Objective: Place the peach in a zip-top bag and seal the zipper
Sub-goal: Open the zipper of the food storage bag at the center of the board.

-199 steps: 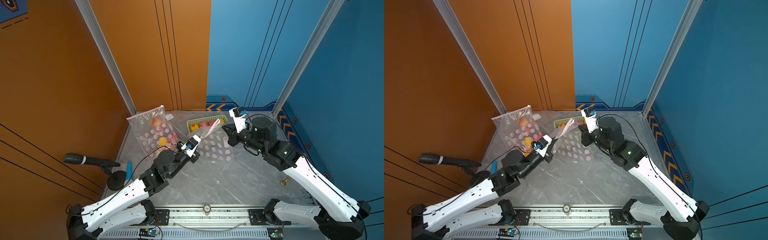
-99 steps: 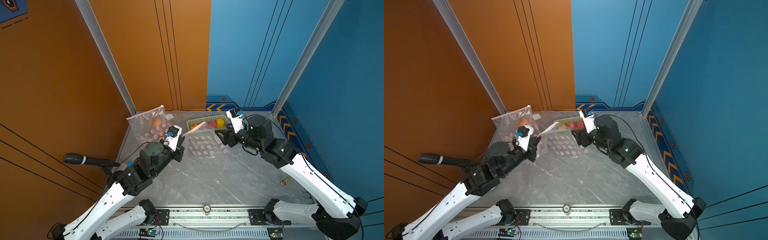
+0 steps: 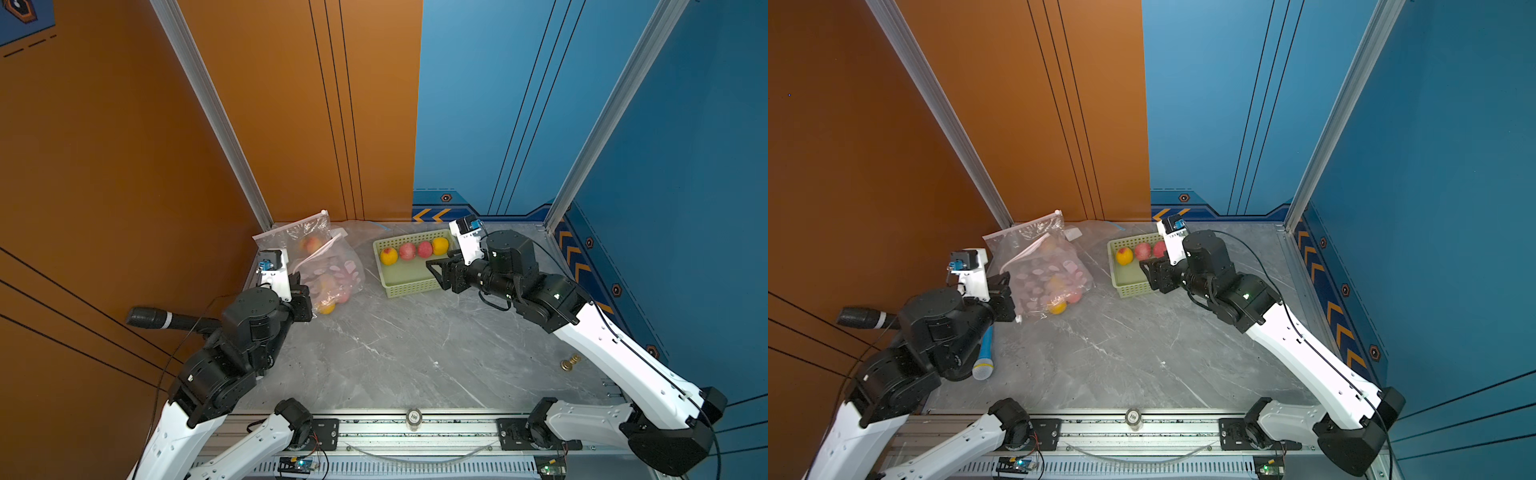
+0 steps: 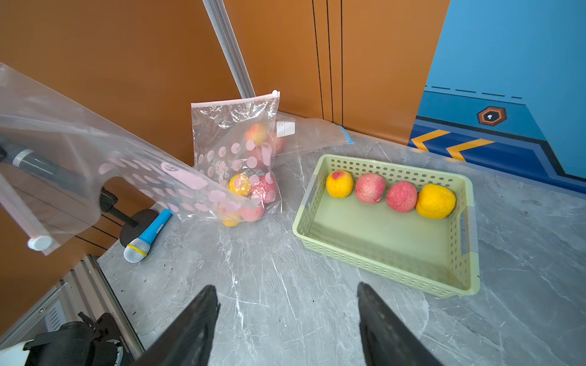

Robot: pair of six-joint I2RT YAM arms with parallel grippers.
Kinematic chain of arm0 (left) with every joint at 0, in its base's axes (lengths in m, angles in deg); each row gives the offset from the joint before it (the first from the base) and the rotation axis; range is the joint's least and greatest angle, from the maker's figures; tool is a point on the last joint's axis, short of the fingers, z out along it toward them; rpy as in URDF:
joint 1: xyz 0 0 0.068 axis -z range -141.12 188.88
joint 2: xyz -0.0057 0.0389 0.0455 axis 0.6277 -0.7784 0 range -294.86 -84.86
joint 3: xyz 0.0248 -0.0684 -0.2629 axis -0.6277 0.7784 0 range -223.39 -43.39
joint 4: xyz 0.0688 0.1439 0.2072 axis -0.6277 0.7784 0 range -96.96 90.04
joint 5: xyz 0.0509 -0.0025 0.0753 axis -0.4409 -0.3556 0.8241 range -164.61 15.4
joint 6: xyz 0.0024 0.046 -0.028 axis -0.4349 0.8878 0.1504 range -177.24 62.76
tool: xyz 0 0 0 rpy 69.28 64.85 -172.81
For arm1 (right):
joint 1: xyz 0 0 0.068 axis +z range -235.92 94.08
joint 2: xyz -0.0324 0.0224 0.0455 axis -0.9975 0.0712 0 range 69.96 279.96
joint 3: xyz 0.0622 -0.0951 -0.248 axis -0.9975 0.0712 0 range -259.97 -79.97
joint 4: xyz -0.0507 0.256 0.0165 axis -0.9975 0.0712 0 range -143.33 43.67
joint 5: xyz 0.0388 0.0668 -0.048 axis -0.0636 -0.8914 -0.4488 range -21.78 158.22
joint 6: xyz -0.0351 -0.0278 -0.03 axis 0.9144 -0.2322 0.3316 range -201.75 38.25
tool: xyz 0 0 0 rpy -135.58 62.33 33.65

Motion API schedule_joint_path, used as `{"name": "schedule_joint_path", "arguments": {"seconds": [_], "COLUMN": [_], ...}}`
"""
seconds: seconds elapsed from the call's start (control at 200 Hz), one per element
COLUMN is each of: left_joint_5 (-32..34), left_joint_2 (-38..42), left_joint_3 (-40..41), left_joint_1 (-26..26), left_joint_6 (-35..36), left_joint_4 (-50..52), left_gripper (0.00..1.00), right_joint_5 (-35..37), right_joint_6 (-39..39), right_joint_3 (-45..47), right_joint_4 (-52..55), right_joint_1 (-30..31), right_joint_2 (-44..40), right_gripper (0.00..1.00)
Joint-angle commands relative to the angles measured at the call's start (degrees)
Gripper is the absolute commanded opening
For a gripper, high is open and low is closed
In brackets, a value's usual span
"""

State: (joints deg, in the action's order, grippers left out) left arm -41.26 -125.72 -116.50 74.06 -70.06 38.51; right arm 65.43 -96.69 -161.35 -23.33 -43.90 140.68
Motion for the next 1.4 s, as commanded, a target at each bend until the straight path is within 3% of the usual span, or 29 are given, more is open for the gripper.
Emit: {"name": "schedule_joint_path", "arguments": {"seconds": [0.0,0.245,0.461,0.696,0.836,0.951,1.397], "left_joint_5": [3.36,-12.98,-25.87,-27.93,-28.39,-28.49,-28.66], "left_joint_2": [-1.16,-8.02,-13.96,-22.14,-24.42,-25.75,-27.4], "left_joint_3": [-1.57,7.58,20.7,20.66,20.63,20.43,22.3], "left_joint_1": [-0.34,-0.37,0.83,5.78,7.3,8.55,10.97], "left_joint_6": [-2.21,-12.27,-23.39,-24.98,-25.33,-24.81,-23.78], "left_joint_4": [5.87,2.55,-14.9,-22.53,-25.4,-26.2,-30.4], "left_gripper": [0.0,0.0,0.0,0.0,0.0,0.0,0.0], "right_joint_5": [-1.39,-4.27,-7.17,-10.05,-9.98,-9.5,-9.98], "right_joint_6": [-3.69,-14.32,-21.71,-28.29,-30.72,-32.22,-34.15], "right_joint_3": [-0.94,5.01,13.27,18.83,19.38,18.73,13.84], "right_joint_4": [-0.6,-7.66,-14.32,-21.47,-23.31,-24.2,-23.95], "right_joint_1": [0.34,0.96,1.49,2.34,2.55,2.48,0.93], "right_joint_2": [1.22,2.61,2.41,4.03,5.95,8.01,14.8], "right_gripper": [0.68,0.53,0.49,0.45,0.5,0.61,0.61]}}
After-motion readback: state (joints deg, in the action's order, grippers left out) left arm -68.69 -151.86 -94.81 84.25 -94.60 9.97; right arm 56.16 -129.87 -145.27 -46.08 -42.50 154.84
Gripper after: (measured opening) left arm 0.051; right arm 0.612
